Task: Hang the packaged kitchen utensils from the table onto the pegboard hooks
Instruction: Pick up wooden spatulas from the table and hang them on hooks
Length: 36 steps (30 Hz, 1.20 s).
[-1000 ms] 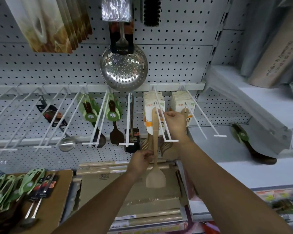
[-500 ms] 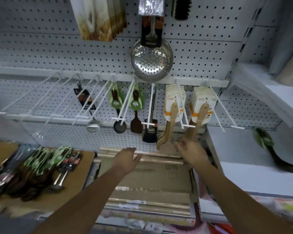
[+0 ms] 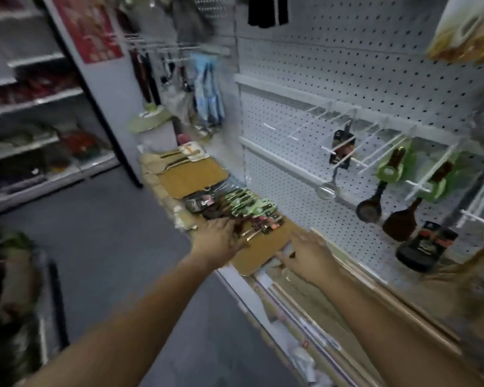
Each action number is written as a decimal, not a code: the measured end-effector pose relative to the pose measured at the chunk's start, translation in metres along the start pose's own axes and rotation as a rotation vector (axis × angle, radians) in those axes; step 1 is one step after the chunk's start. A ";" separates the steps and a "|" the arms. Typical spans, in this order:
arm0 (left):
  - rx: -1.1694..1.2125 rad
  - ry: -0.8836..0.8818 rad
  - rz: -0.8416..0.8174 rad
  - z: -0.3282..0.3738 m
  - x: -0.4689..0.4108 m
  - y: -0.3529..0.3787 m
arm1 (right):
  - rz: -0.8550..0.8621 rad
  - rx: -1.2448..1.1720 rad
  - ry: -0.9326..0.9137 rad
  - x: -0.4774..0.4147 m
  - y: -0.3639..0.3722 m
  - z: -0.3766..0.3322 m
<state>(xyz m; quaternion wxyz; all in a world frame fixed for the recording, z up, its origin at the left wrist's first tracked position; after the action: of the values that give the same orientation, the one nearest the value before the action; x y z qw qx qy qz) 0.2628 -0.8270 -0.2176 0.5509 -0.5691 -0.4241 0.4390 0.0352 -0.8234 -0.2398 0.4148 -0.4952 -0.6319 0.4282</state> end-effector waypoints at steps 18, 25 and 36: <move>0.090 -0.356 -0.005 -0.364 0.083 0.022 | -0.027 0.174 -0.403 -0.176 0.091 -0.357; 0.106 -0.396 -0.025 -0.457 0.053 0.034 | -0.060 0.190 -0.414 -0.248 0.114 -0.425; 0.090 -0.406 -0.088 -0.577 -0.073 0.040 | -0.078 0.142 -0.409 -0.420 0.131 -0.489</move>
<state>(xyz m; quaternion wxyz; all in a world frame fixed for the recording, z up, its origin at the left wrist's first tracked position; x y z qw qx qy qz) 0.8021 -1.0456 -0.2504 0.4977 -0.4248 -0.5309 0.5385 0.6041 -1.1525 -0.2652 0.3280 -0.3428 -0.6899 0.5467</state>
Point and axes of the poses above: each hand's wrist, its own x-axis away from the middle knuckle, its own y-axis out of the palm, z = x × y, the point moved 5 cm from there along -x, towards the middle knuckle, and after that the axes turned 8 degrees about y, right-handed, at the moved point
